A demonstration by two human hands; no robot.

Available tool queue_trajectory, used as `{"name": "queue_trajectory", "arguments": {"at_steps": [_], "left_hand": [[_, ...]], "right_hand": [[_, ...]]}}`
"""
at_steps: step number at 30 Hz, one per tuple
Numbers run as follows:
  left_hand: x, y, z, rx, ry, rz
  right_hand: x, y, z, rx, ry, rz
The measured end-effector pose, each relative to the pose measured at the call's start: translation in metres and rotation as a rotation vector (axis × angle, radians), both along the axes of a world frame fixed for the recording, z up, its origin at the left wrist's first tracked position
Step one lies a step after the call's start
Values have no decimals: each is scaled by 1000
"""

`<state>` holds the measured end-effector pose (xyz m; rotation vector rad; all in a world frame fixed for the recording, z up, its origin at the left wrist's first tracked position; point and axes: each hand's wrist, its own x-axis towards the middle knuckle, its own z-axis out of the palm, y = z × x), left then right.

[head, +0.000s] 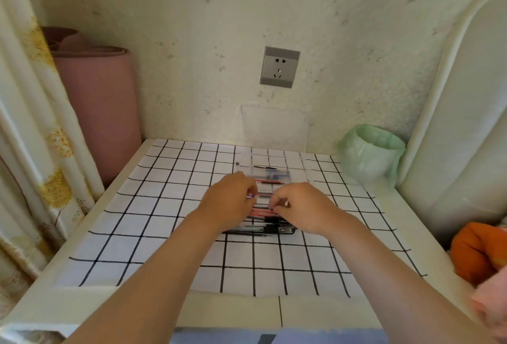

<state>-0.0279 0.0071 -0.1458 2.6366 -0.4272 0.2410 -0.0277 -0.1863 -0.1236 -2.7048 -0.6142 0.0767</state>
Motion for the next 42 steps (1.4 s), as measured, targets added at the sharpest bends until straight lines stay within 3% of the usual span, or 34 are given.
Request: {"name": "queue_trajectory", "arguments": {"at_steps": [7,11,16,21,33,42], "left_hand": [[-16,-6,3,60,176,-124],[-18,-4,1,116,231,-147],[-18,-6,1,139,216,-150],[-18,-13,4,118,161,-152],[-27,-18,12,2,333,-230],[-27,-11,16,-57,326,-226]], "right_hand": [[-12,-18,-2,-46,127,-8],[-17,-18,-5,-146,65,47],[-16,-19,-5,-126,21,54],[-17,-24,-2,-15,8,29],[-28,-15,-2,-121,190,122],[-29,-15,-4,-121,64,124]]}}
